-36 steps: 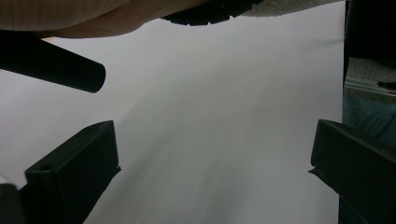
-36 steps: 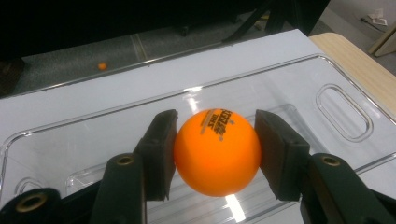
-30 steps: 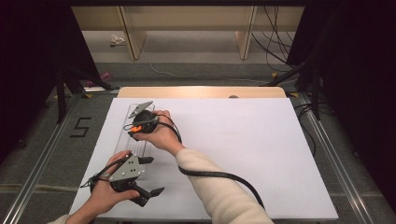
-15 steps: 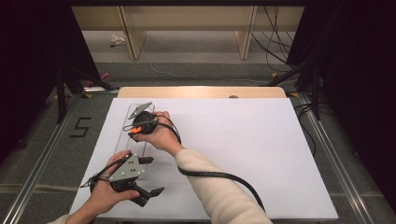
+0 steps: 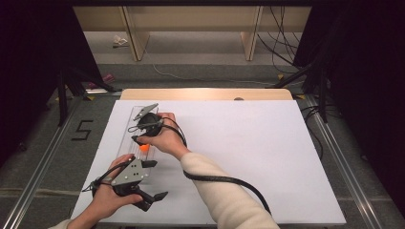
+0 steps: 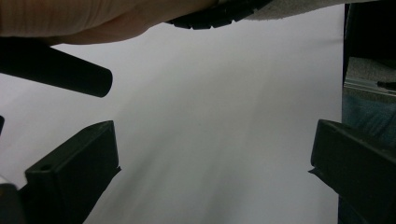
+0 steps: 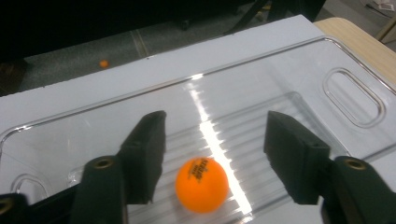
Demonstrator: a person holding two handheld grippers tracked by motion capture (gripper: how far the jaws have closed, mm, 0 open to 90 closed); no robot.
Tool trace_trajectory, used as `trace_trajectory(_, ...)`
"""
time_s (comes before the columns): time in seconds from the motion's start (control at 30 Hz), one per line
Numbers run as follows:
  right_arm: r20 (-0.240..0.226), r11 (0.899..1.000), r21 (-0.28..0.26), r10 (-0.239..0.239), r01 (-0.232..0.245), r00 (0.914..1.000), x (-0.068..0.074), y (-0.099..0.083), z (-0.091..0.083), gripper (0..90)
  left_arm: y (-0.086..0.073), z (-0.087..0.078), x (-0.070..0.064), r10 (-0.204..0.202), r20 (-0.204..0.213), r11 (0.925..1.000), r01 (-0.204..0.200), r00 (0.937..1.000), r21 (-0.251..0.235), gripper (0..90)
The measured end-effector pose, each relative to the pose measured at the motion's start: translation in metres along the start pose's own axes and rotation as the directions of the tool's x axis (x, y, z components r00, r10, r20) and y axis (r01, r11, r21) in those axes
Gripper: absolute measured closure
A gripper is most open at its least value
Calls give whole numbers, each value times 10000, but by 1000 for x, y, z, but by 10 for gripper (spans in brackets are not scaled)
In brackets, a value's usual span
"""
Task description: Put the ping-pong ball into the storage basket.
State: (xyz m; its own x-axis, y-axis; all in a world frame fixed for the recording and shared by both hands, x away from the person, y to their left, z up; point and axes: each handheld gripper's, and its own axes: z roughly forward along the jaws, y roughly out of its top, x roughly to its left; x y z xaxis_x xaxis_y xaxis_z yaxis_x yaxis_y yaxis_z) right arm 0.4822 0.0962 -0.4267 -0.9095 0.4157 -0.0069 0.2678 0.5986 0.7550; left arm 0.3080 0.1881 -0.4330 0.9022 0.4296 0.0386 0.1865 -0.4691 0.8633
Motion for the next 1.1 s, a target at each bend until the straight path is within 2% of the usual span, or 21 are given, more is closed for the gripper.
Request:
trace_trajectory(0.2, 364, 9999, -78, 132, -129, 9992, -6, -6, -13, 215, 0, 0, 0, -20, -19, 10000, 20, 10000, 4, 5)
trace_trajectory(0.33, 502, 9995, -171, 290, -282, 9983, -11, -11, -23, 186, 0, 0, 0, -23, -19, 10000, 23, 10000, 7, 5)
trace_trajectory(0.5, 545, 9981, -348, 533, -515, 9971, -16, -15, -34, 170, 0, 0, 0, -11, -22, 10000, 11, 10000, 17, 5)
trace_trajectory(0.8, 878, 9965, -535, 694, -648, 9937, -25, -30, -58, 168, 0, 0, 1, -21, -49, 10000, 21, 10000, 33, 5)
trace_trajectory(1.1, 1098, 9955, -579, 806, -746, 9907, -29, -39, -71, 169, 0, 0, 1, -22, -80, 10000, 23, 10000, 50, 5)
